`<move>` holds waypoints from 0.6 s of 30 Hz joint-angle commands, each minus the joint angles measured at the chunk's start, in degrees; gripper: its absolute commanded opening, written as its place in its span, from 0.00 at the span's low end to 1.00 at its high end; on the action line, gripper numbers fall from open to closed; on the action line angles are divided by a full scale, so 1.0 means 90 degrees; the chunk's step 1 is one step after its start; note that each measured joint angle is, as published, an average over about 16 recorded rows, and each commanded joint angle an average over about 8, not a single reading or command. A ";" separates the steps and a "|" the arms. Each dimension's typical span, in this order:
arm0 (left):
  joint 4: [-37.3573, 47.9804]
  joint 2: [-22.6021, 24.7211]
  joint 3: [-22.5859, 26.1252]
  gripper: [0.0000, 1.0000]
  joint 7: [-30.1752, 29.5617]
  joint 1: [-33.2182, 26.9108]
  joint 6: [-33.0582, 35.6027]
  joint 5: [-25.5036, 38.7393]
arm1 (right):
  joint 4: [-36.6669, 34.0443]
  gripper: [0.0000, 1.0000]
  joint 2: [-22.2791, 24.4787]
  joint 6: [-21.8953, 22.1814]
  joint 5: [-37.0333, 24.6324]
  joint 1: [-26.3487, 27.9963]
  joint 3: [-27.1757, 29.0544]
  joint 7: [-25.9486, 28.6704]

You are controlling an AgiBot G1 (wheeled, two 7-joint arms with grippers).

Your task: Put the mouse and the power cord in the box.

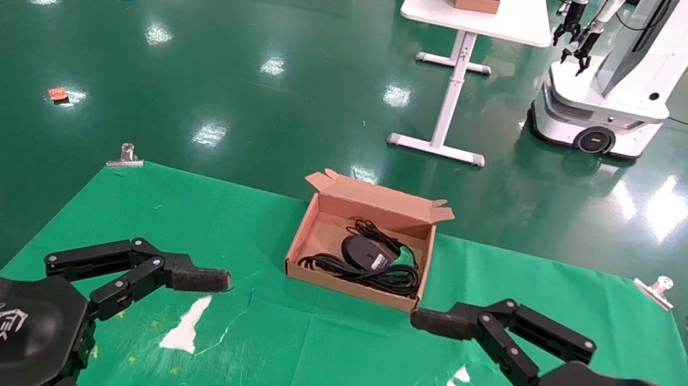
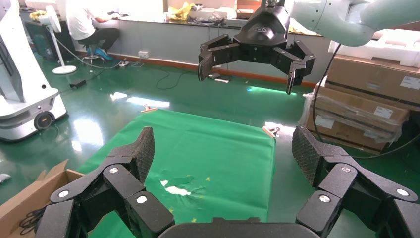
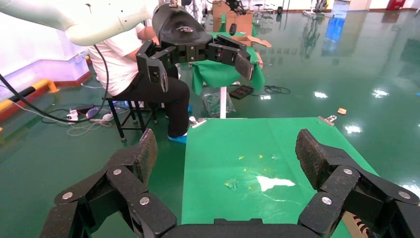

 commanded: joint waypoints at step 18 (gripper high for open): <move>0.0054 0.0051 0.0064 1.00 -0.0001 -0.0040 -0.0072 0.0044 | -0.0087 1.00 -0.0031 0.0048 -0.0053 0.0057 -0.0033 -0.0040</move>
